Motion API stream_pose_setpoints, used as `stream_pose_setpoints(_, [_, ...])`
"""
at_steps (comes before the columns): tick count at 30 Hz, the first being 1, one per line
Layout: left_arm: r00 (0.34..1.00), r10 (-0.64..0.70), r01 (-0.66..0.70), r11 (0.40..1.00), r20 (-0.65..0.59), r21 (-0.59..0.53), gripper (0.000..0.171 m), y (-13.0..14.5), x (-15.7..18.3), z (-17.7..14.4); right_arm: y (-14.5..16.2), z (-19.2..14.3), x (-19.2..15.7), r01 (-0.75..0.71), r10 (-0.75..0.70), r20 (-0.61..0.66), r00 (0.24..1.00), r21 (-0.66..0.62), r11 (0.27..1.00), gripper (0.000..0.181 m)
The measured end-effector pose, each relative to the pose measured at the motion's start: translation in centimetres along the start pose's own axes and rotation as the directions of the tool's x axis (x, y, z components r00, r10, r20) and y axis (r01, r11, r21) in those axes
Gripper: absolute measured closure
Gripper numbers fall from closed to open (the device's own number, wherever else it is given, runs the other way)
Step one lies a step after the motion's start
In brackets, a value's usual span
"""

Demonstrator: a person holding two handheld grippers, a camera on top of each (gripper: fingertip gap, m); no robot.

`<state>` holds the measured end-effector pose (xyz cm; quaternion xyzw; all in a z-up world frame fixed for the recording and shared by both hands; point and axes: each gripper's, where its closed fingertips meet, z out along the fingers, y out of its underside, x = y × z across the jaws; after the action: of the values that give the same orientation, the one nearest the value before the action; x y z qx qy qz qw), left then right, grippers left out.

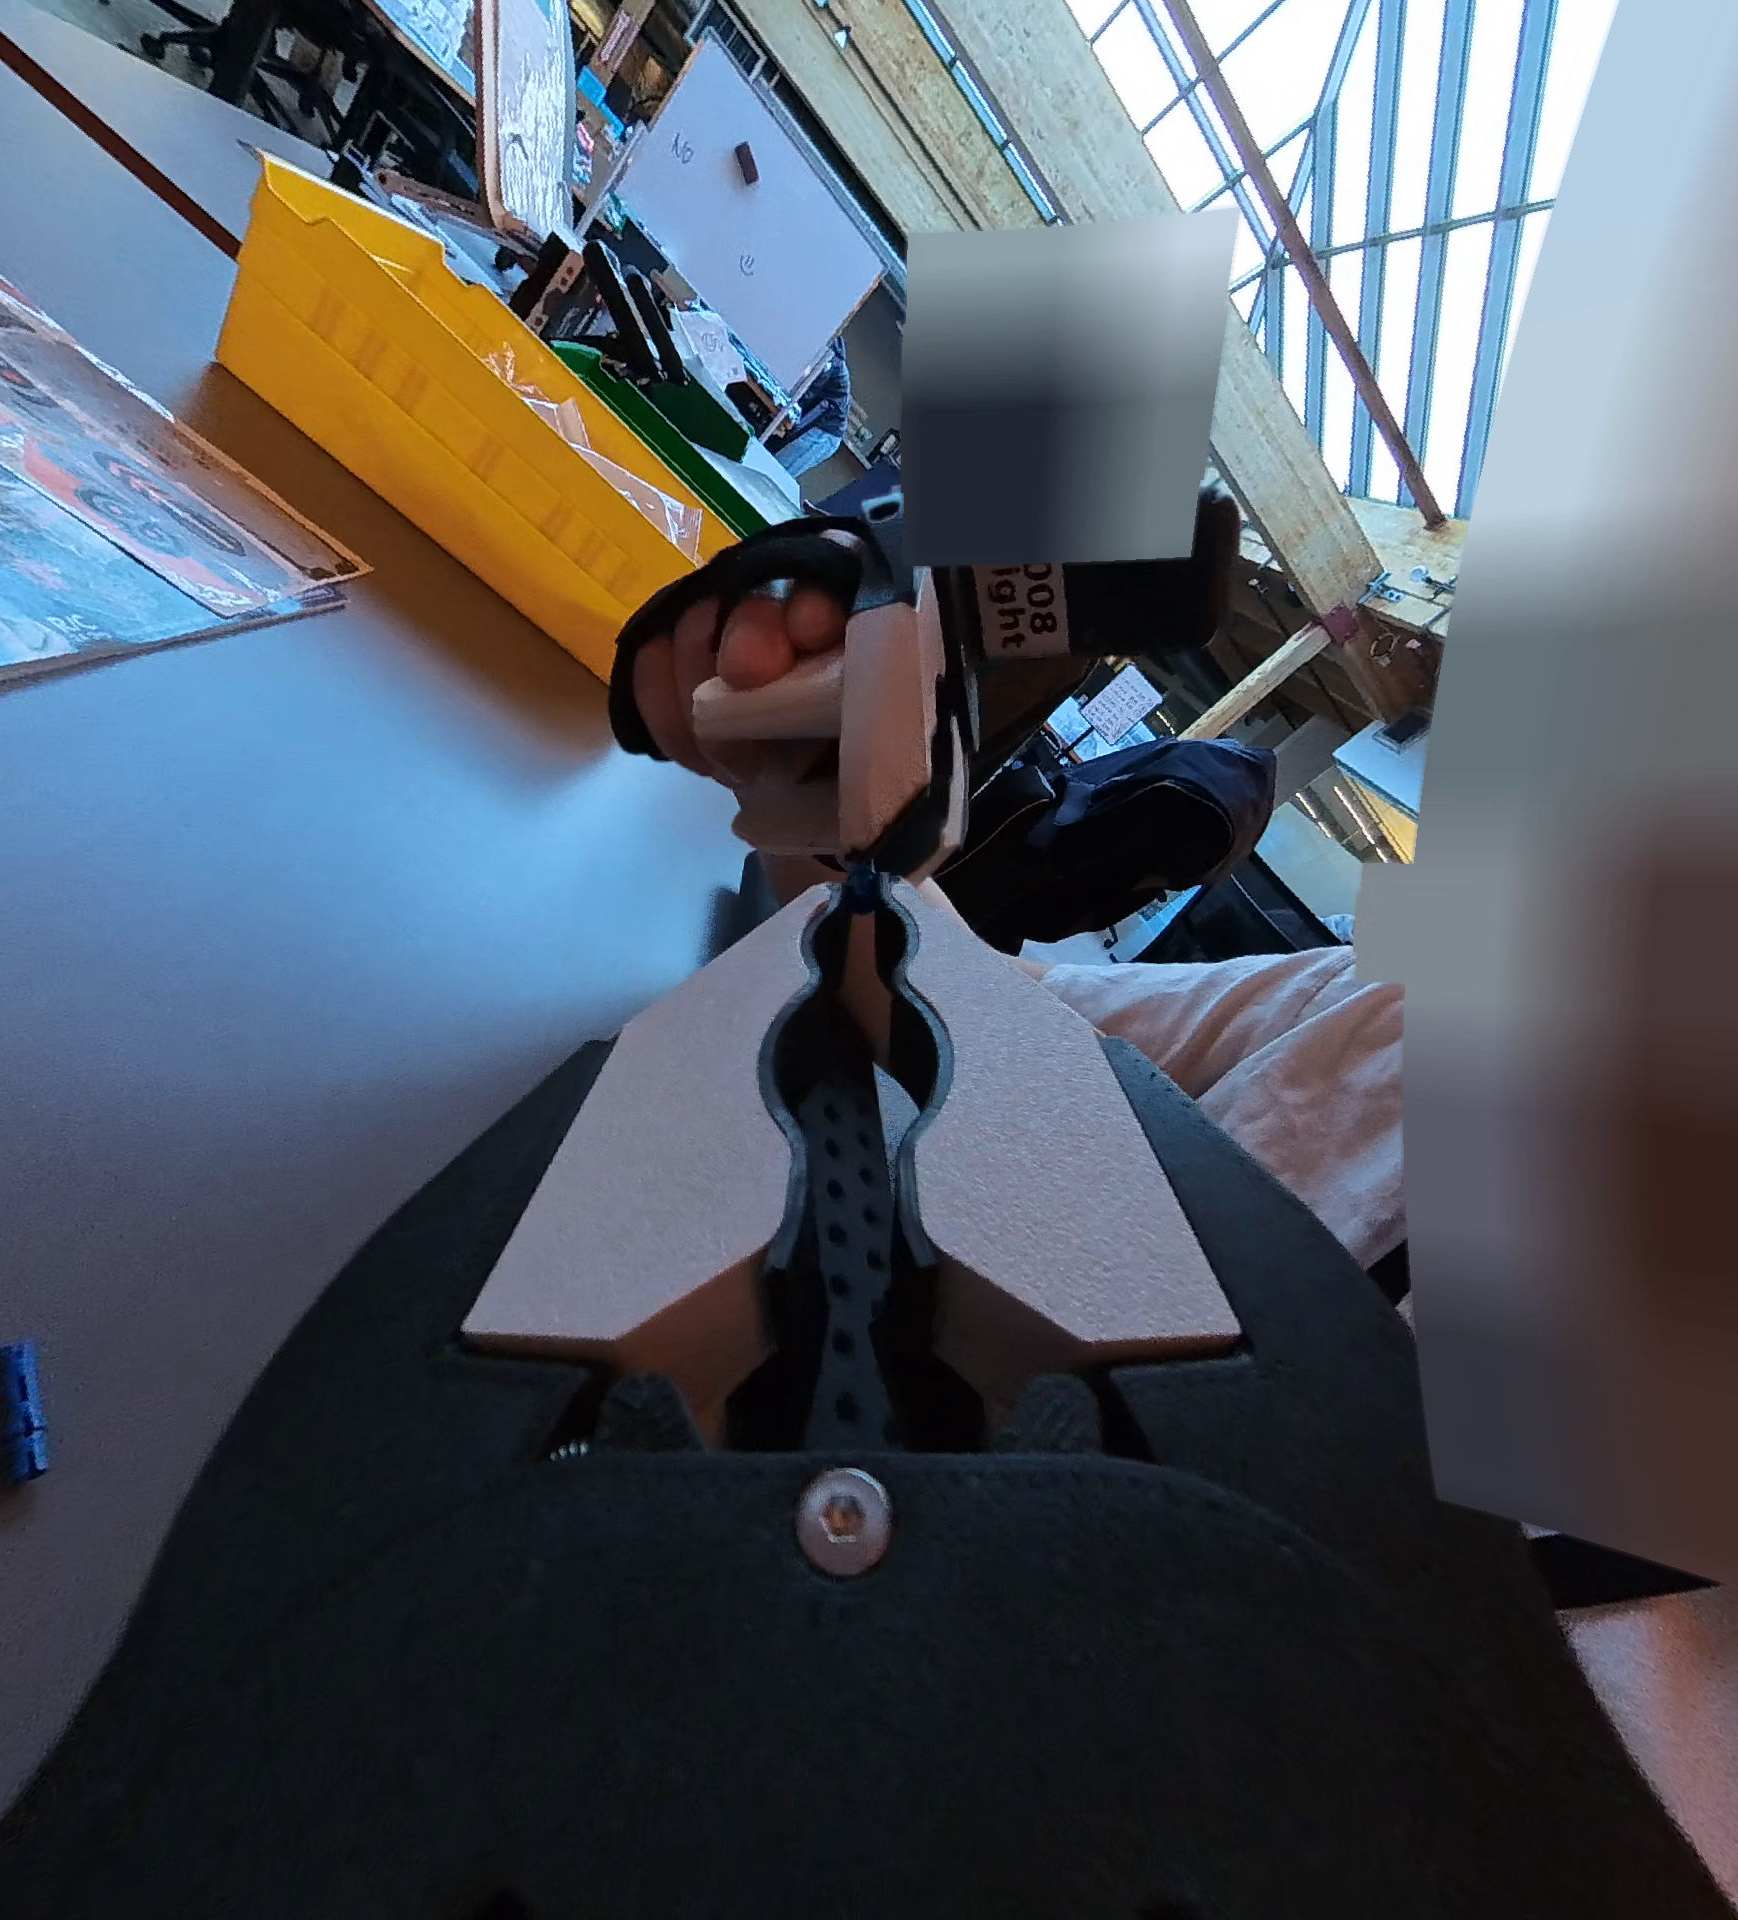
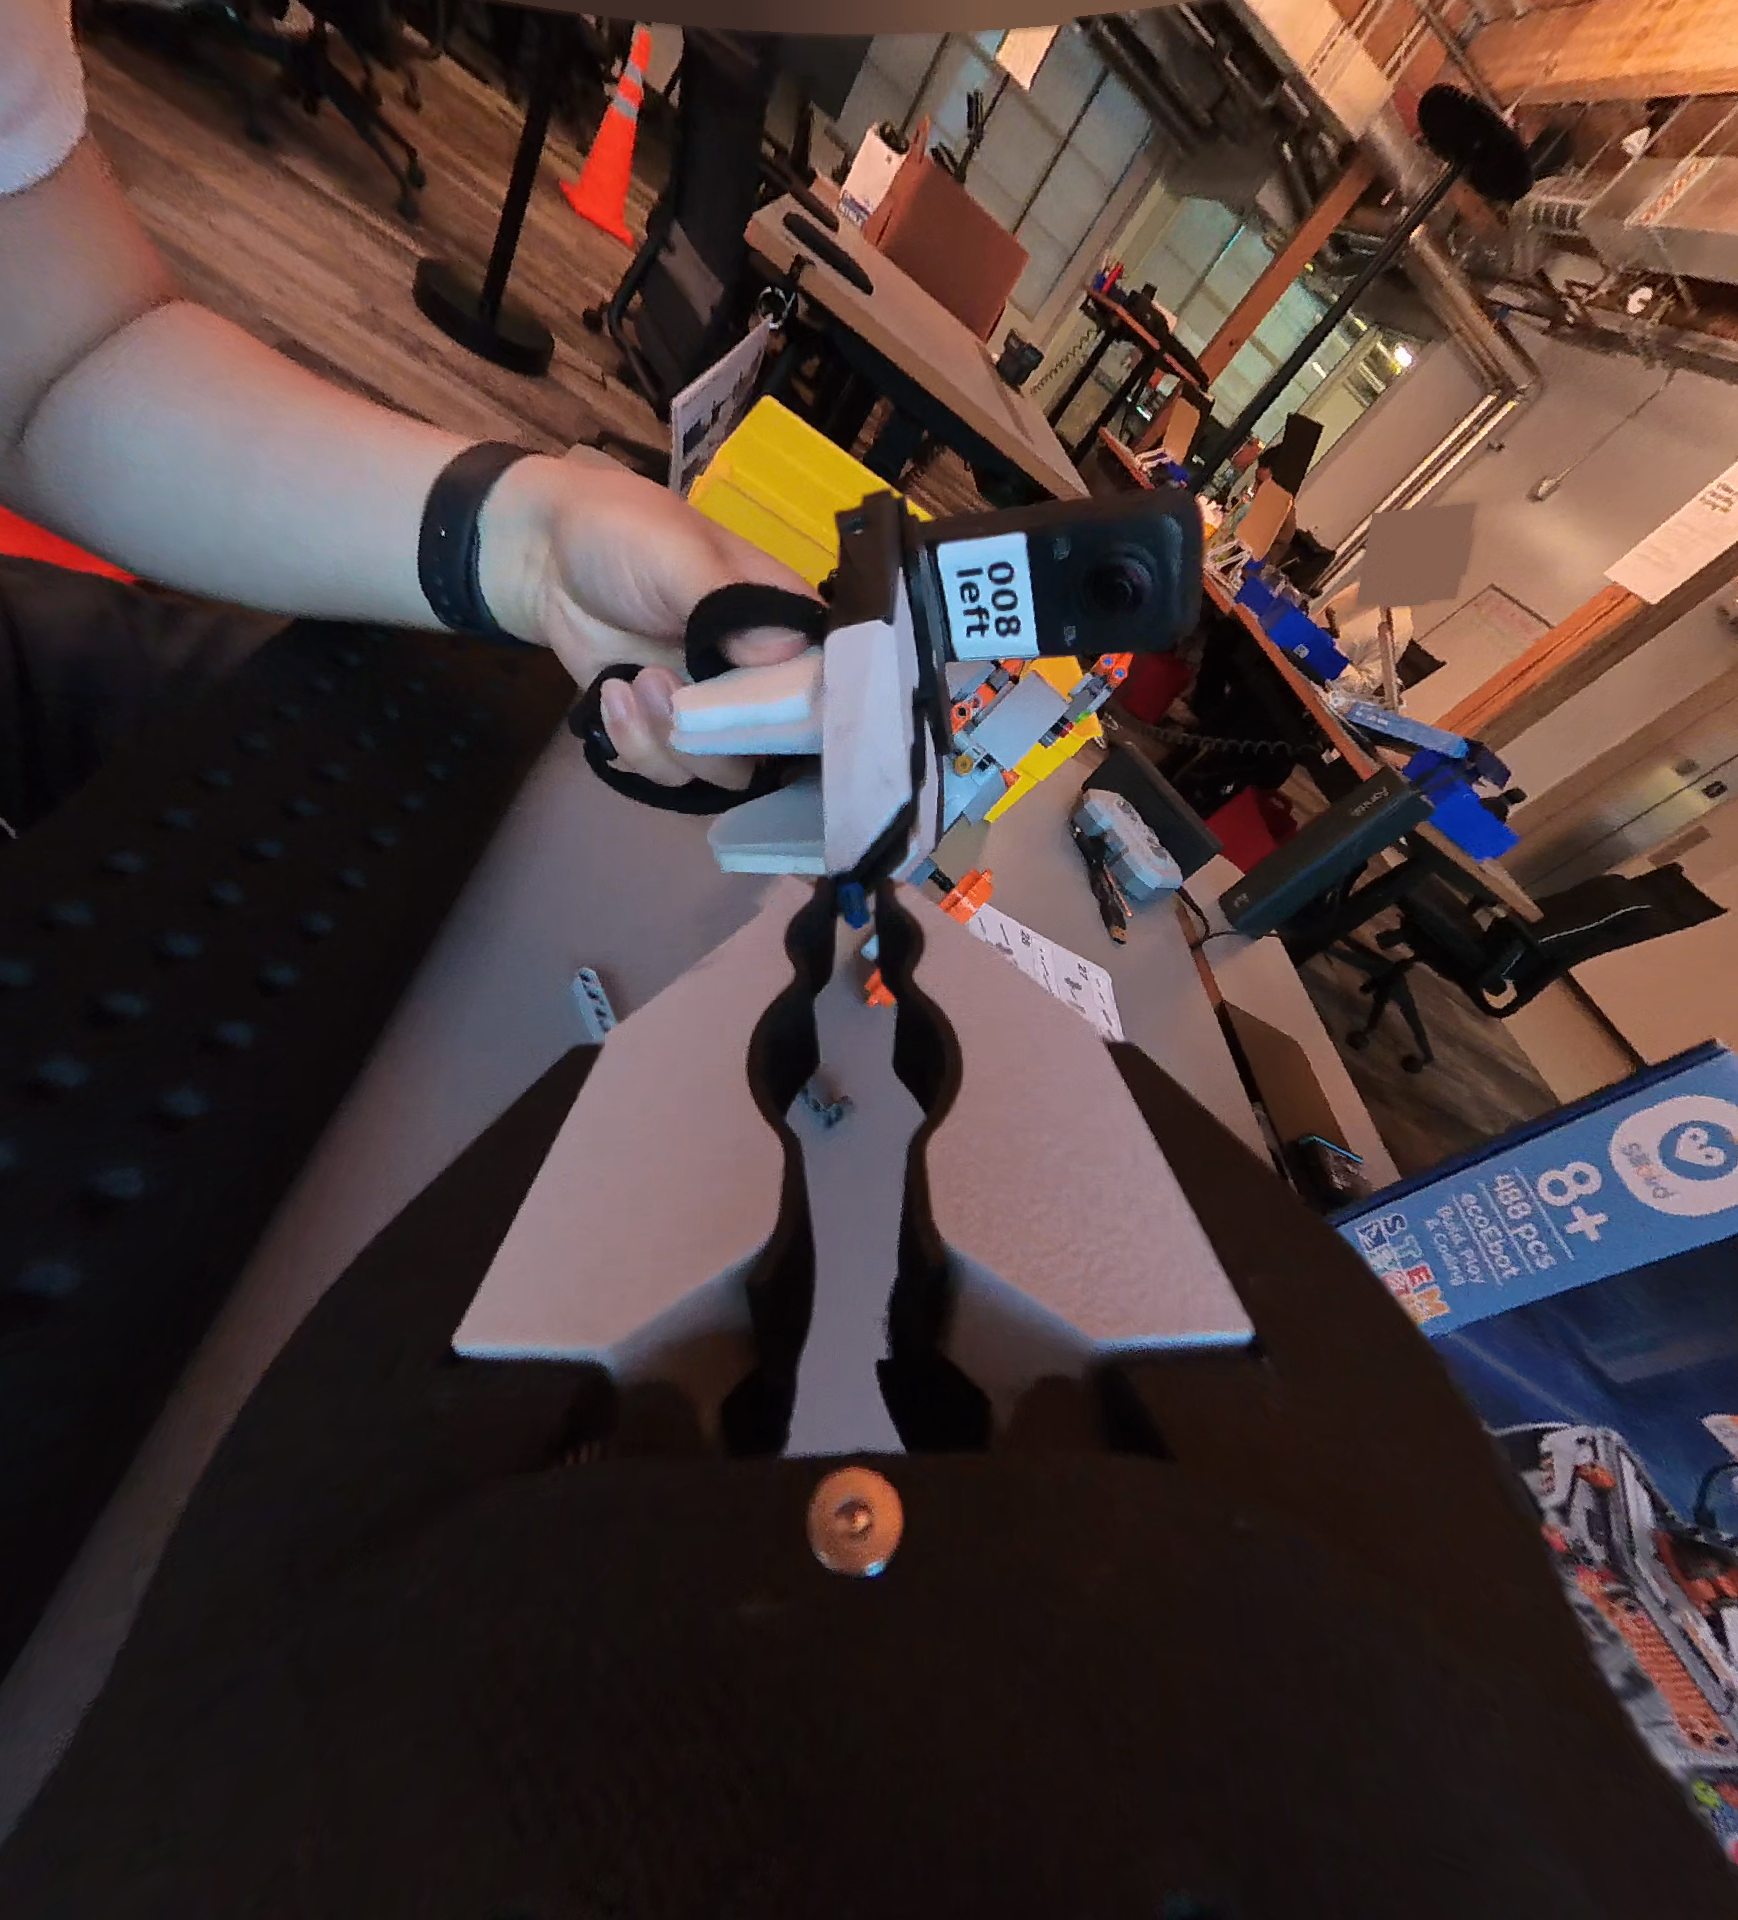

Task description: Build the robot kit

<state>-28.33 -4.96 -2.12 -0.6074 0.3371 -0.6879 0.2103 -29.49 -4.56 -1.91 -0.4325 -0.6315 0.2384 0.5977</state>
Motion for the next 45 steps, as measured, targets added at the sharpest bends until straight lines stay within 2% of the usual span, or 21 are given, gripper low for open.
stream_pose_setpoints(24, [1.0, -0.008, 0.008, 0.999, -0.001, -0.053, 0.169, 0.9, -0.1, 0.0, 0.4, 0.3, -1.1, 0.057, -0.056, 0.042, 0.998, -0.035, 0.998, 0.175])
stream_pose_setpoints(33, [0.999, -0.033, 0.031, 0.998, -0.043, -0.052, 0.169, 0.9, 0.3, 0.1, 0.0, 0.1, -1.2, 0.036, -0.036, 0.052, 0.998, -0.009, 0.999, 0.176])
stream_pose_setpoints(45, [0.999, -0.038, 0.036, 0.997, -0.029, -0.063, 0.169, 1.1, 0.1, 0.2, 0.3, 0.2, -1.4, 0.027, -0.025, 0.07, 0.997, -0.033, 0.999, 0.176])
